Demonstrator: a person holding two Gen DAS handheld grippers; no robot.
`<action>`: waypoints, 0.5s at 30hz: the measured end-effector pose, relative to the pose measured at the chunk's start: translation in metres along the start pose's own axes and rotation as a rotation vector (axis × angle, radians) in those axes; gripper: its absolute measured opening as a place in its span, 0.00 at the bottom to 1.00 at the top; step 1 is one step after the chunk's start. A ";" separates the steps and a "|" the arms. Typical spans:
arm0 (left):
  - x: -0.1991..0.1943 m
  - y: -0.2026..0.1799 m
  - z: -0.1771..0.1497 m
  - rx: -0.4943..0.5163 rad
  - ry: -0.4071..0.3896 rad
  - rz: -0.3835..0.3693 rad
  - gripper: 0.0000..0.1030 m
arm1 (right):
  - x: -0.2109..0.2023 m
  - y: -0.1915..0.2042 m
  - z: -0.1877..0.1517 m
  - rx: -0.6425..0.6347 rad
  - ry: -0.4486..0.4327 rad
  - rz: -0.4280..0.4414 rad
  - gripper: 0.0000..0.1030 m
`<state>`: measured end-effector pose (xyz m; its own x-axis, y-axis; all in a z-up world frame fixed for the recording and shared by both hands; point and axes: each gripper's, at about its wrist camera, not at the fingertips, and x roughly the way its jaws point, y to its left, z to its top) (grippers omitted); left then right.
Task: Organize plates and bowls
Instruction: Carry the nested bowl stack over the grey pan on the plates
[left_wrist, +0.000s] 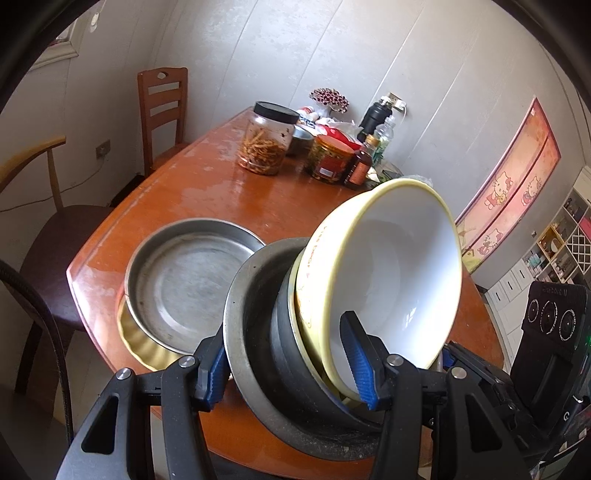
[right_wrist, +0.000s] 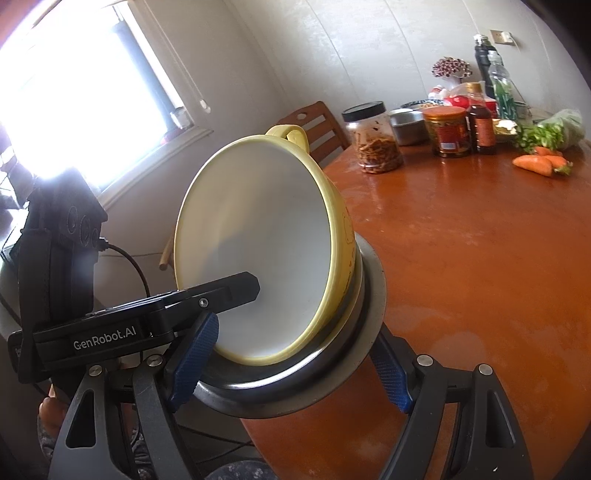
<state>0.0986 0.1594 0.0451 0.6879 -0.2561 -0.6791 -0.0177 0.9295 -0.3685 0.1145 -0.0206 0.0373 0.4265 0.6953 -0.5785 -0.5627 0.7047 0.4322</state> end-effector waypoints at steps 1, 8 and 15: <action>-0.001 0.002 0.002 -0.003 -0.003 0.002 0.53 | 0.002 0.002 0.002 -0.003 0.000 0.003 0.80; -0.015 0.020 0.021 0.002 -0.030 0.030 0.53 | 0.020 0.019 0.022 -0.031 -0.009 0.032 0.80; -0.029 0.036 0.036 0.007 -0.049 0.055 0.53 | 0.036 0.035 0.036 -0.046 -0.026 0.063 0.80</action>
<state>0.1042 0.2099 0.0738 0.7206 -0.1917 -0.6663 -0.0514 0.9436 -0.3271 0.1357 0.0343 0.0570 0.4068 0.7421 -0.5328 -0.6205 0.6525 0.4350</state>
